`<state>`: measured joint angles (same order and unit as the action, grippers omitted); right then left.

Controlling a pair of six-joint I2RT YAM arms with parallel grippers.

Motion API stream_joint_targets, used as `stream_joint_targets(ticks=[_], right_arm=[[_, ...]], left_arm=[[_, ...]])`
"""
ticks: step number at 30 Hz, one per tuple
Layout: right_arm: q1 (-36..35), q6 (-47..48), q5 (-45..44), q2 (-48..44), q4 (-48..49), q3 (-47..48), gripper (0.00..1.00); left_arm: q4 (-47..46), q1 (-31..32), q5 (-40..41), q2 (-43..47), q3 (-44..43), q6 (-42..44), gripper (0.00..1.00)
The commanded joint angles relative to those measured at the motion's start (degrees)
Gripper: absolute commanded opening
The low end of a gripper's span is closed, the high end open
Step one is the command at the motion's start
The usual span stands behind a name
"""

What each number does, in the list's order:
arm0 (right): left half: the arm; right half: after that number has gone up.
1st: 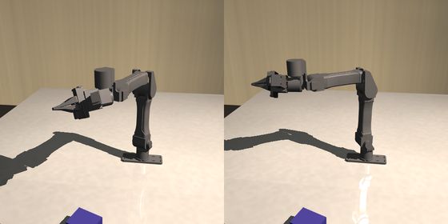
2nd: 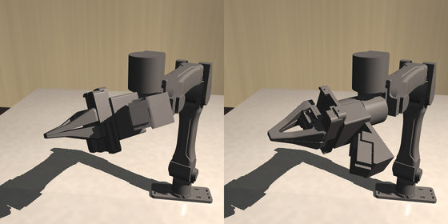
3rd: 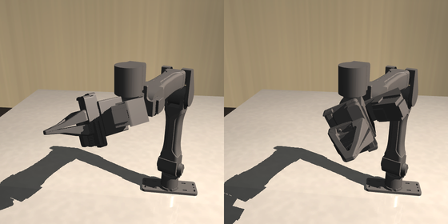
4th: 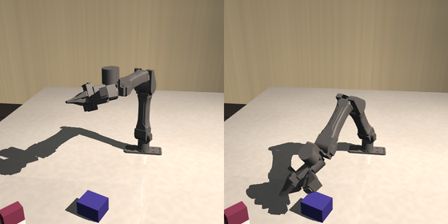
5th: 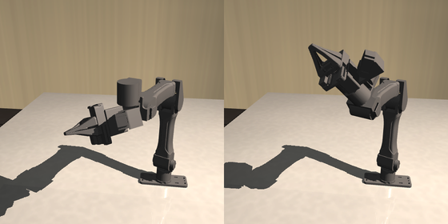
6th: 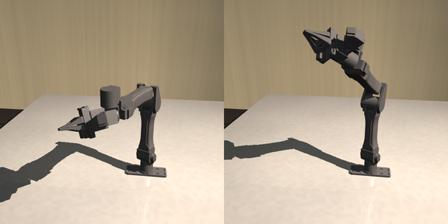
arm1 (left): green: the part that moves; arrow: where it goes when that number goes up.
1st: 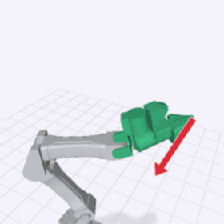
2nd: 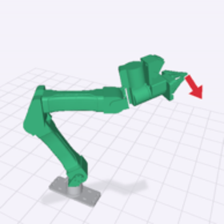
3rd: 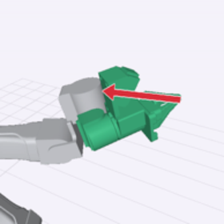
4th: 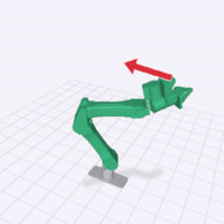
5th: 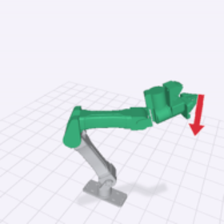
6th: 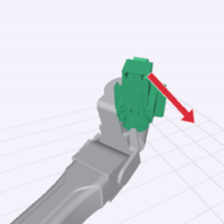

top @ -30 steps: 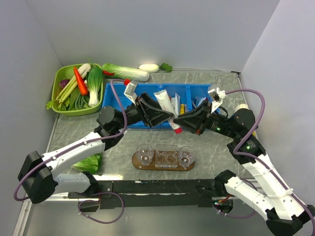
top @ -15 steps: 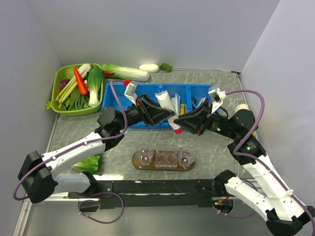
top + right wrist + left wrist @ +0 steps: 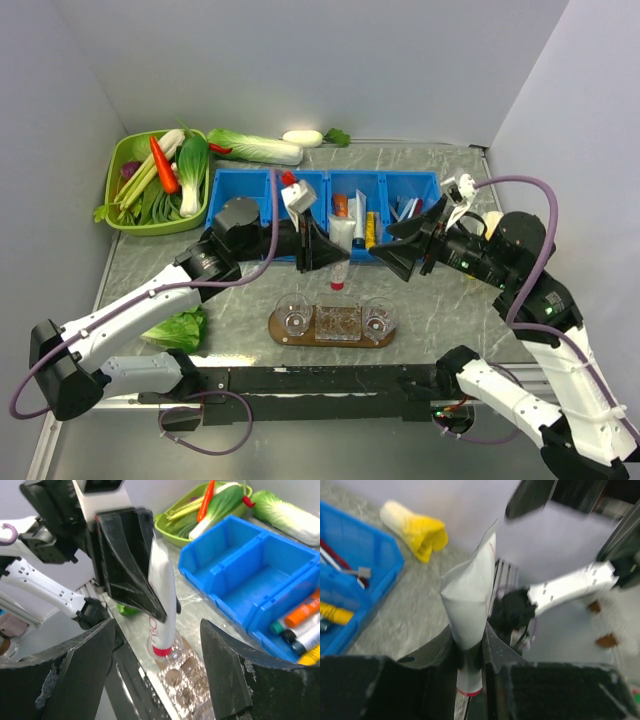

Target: Prepare toiletry sets of a toothbrush and toothpaste on the tray

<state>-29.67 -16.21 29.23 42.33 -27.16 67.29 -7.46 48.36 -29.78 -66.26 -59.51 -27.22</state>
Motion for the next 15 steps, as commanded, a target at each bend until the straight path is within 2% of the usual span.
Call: stream_joint_targets(ticks=[1,6,15], right_arm=[[0.14,6.36,0.21,5.56,-13.17,7.15,0.75],[-0.82,5.49,3.11,9.88,-13.37,8.30,0.68],[-5.92,4.78,-0.31,15.33,-9.58,8.73,0.57]], left_arm=[[11.51,0.25,-6.25,0.17,-1.32,12.97,0.10],[9.13,0.25,-8.27,1.31,1.76,14.12,0.11],[10.01,0.33,-9.68,1.84,2.90,14.92,0.12]])
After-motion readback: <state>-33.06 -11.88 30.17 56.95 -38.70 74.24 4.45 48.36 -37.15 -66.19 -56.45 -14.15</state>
